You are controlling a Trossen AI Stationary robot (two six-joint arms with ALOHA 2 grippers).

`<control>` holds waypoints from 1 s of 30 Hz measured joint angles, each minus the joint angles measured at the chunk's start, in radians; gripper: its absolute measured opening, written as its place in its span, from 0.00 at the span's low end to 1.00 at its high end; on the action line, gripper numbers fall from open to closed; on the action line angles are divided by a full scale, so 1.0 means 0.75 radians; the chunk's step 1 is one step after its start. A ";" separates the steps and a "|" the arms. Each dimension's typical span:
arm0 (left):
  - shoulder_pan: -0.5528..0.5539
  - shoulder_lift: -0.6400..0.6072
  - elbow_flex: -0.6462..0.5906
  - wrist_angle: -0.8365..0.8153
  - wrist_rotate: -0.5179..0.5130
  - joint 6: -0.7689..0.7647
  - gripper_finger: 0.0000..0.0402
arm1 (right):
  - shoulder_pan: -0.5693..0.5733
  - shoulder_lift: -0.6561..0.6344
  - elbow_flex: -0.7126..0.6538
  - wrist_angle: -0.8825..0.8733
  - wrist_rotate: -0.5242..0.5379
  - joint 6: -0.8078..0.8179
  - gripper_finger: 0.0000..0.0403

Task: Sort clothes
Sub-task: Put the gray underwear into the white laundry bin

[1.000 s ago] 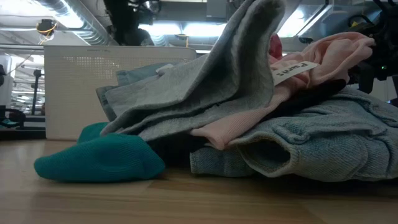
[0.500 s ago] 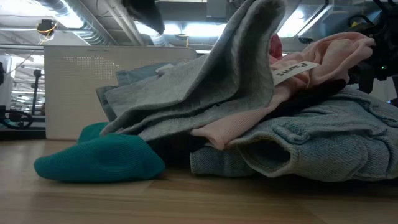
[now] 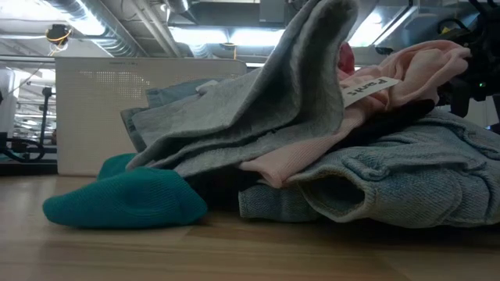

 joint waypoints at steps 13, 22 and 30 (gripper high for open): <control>-0.032 0.166 -0.194 0.149 0.033 -0.137 0.43 | 0.000 0.000 0.000 0.000 0.000 0.000 0.09; -0.017 0.356 -0.195 0.255 0.054 -0.063 0.43 | 0.000 -0.001 0.000 0.000 0.000 0.000 0.09; 0.030 0.412 -0.195 0.313 0.052 -0.070 0.43 | 0.000 -0.001 0.000 0.000 0.000 0.000 0.09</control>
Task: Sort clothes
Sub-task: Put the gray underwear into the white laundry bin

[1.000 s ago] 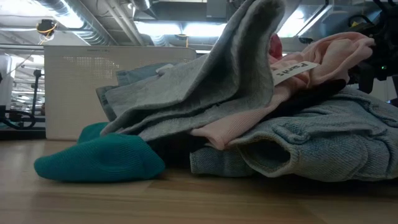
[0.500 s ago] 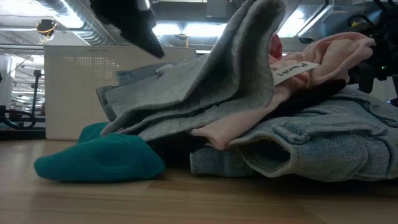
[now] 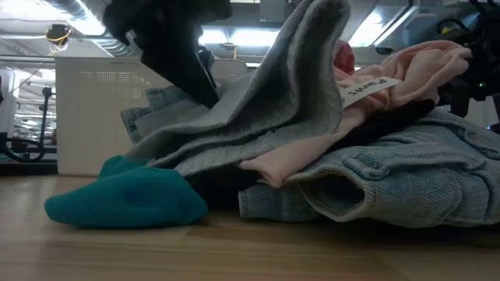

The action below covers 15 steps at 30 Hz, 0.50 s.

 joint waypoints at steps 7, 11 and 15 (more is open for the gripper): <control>0.003 0.001 0.000 0.043 0.001 0.021 0.26 | 0.000 0.001 0.000 0.000 0.000 0.000 0.09; 0.003 0.001 0.000 0.041 0.001 0.037 0.12 | 0.000 0.001 0.000 0.000 0.000 0.000 0.09; 0.003 0.000 0.016 0.034 0.001 0.042 0.02 | 0.000 0.001 0.000 0.000 0.000 0.000 0.09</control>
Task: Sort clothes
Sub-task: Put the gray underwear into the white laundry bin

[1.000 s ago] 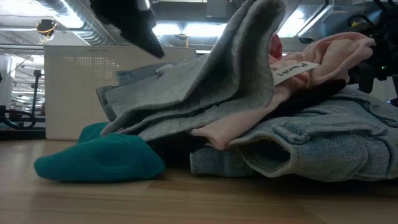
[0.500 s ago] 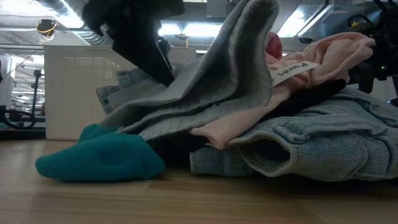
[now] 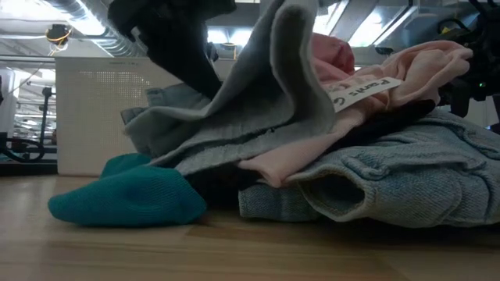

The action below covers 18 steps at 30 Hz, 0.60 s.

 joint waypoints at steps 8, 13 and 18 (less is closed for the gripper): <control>-0.028 -0.088 0.125 -0.119 -0.007 0.030 0.01 | 0.000 0.000 0.000 0.000 0.000 0.000 0.09; -0.047 -0.223 0.177 -0.107 -0.148 0.109 0.01 | 0.000 0.000 0.000 0.000 0.000 0.000 0.09; -0.024 -0.372 0.182 0.031 -0.319 0.272 0.01 | 0.000 0.000 0.000 0.000 0.000 0.000 0.09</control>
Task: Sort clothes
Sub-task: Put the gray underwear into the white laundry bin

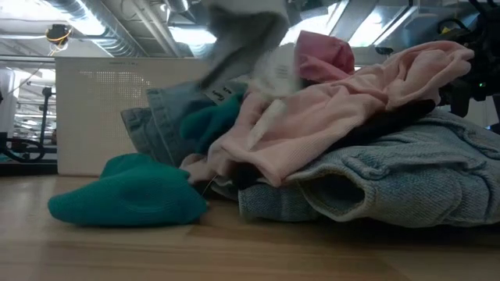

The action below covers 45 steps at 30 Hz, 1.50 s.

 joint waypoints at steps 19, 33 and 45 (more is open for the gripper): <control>0.508 -0.365 0.001 0.238 -0.178 0.460 0.01 | 0.000 0.000 0.000 0.000 0.000 0.000 0.09; 0.980 -0.383 0.001 -0.131 -0.165 0.334 0.01 | 0.000 0.000 0.000 0.000 0.000 0.000 0.09; 1.184 -0.382 -0.098 -0.469 -0.160 0.014 0.01 | 0.000 0.000 0.000 0.000 0.000 0.000 0.09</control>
